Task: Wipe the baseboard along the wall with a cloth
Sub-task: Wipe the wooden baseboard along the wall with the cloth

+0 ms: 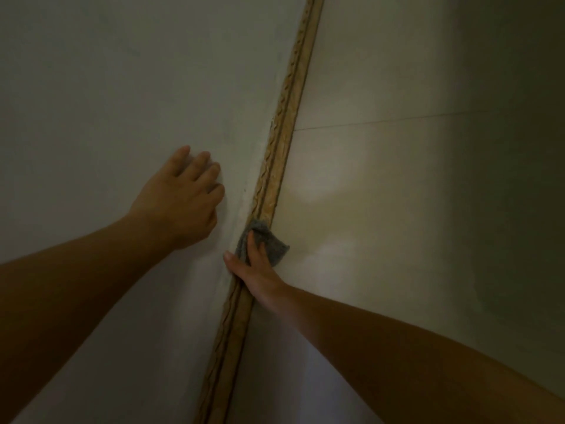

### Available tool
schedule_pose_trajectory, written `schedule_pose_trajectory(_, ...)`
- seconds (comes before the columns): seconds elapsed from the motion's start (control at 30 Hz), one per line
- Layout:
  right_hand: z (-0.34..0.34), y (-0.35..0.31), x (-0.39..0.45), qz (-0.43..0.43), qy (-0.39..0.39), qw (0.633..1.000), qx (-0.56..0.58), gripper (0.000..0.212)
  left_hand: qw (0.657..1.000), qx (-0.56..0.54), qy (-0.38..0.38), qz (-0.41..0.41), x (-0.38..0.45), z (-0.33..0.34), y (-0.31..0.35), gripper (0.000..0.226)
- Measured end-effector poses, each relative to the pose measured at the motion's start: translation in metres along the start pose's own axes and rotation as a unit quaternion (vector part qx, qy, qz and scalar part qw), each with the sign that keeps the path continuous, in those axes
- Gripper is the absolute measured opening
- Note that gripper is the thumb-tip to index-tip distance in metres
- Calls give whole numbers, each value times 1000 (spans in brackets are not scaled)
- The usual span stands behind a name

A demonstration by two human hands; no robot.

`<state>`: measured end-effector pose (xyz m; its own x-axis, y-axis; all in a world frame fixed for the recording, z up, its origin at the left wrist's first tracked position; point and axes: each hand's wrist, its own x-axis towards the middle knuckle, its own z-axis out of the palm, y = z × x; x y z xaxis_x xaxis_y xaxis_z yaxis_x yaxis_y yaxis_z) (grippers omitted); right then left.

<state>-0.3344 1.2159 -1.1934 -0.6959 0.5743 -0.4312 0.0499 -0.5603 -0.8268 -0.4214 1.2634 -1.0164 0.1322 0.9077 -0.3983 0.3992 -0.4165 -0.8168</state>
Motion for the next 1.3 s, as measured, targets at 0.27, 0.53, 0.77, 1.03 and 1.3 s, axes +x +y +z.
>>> schedule_pose_trajectory(0.27,-9,-2,1,33,-53,997,-33,128,996,19,-81,33,-22,-4,6,58)
schedule_pose_trajectory(0.53,9,26,-21,-19,-59,995,-81,128,997,-3,-79,21,-32,-3,14,60)
schedule_pose_trajectory(0.77,3,29,-14,-33,-42,997,-64,125,999,-15,-46,10,-55,5,21,61)
schedule_pose_trajectory(1.03,-2,31,-17,-19,-77,993,-90,130,999,10,-32,21,-85,5,23,62)
schedule_pose_trajectory(1.3,13,34,-22,-32,-47,994,-91,128,999,-48,16,0,-111,8,23,57)
